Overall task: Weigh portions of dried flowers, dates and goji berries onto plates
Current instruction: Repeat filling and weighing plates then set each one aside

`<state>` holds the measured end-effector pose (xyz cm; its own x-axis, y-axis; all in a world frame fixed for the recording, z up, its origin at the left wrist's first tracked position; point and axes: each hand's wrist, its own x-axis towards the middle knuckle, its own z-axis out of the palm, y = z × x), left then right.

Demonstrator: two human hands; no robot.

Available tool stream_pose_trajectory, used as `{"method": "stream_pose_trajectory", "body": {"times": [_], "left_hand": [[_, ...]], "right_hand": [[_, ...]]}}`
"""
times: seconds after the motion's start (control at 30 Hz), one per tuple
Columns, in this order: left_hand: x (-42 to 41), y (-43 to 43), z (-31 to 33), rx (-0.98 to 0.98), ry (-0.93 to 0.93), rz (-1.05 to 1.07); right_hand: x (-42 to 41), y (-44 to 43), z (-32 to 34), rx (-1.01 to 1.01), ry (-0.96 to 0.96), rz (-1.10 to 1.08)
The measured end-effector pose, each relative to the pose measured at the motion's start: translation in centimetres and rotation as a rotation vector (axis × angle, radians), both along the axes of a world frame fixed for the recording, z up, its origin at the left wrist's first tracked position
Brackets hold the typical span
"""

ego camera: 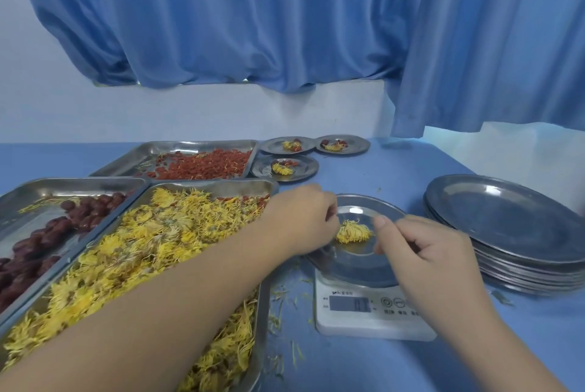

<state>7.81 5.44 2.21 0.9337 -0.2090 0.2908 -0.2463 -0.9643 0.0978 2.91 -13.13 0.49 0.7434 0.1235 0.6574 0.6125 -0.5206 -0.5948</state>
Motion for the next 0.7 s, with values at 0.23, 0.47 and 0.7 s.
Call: {"method": "stream_pose_trajectory", "body": {"times": [0.23, 0.47, 0.7], "left_hand": [[0.4, 0.5, -0.3, -0.208, 0.027, -0.015], [3.6, 6.7, 2.2, -0.23, -0.049, 0.127], [7.2, 18.5, 2.8, -0.255, -0.08, 0.463]], "right_hand": [[2.3, 1.1, 3.4, 0.092, 0.124, 0.117], [8.9, 4.1, 5.2, -0.194, 0.155, 0.159], [12.7, 5.4, 5.6, -0.224, 0.125, 0.233]]}}
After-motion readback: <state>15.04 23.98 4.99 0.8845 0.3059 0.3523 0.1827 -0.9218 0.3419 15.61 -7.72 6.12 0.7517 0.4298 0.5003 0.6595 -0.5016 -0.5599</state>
